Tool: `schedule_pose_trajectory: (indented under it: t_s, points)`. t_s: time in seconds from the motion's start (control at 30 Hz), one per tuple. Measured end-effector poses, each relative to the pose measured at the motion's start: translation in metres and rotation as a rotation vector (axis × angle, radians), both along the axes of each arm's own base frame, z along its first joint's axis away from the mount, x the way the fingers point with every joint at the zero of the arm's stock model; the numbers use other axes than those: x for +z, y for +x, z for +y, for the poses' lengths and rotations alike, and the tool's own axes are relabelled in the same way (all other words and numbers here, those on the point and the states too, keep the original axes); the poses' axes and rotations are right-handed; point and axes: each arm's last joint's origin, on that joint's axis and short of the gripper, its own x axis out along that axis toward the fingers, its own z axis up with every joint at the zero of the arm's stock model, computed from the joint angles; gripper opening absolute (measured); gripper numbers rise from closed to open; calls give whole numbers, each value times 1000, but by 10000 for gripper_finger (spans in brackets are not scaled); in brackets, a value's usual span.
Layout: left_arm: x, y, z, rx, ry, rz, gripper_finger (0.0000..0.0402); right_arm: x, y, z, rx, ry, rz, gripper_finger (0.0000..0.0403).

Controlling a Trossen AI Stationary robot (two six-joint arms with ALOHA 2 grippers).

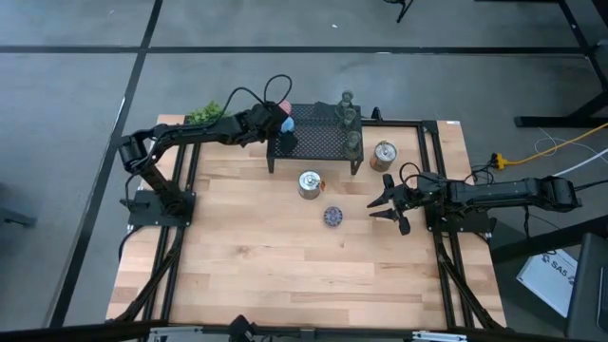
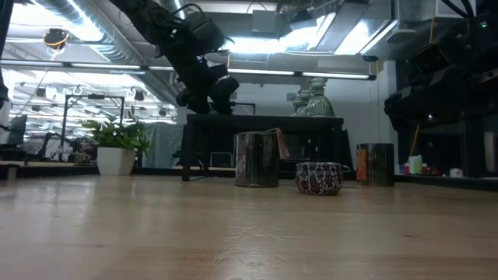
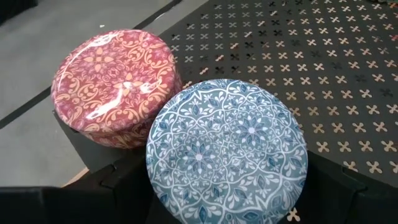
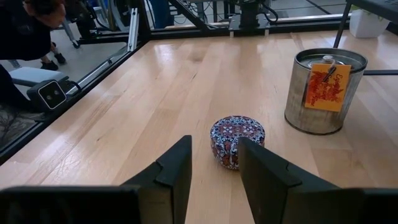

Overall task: Pick & Place candle stick holders
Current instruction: Put the blue scented candle on the shelf

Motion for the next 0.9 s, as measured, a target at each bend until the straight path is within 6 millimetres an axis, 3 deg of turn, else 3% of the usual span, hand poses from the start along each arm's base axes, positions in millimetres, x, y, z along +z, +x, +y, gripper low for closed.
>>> schedule_pose_trajectory:
  t_s: [0.33, 0.9]
  points:
    - [14, -9, -5, 4, 20, -7, 303, 0, 0, 0, 0, 0, 0, 132]
    - [12, -10, -7, -3, -8, 17, 304, 0, 0, 0, 0, 0, 1, 132]
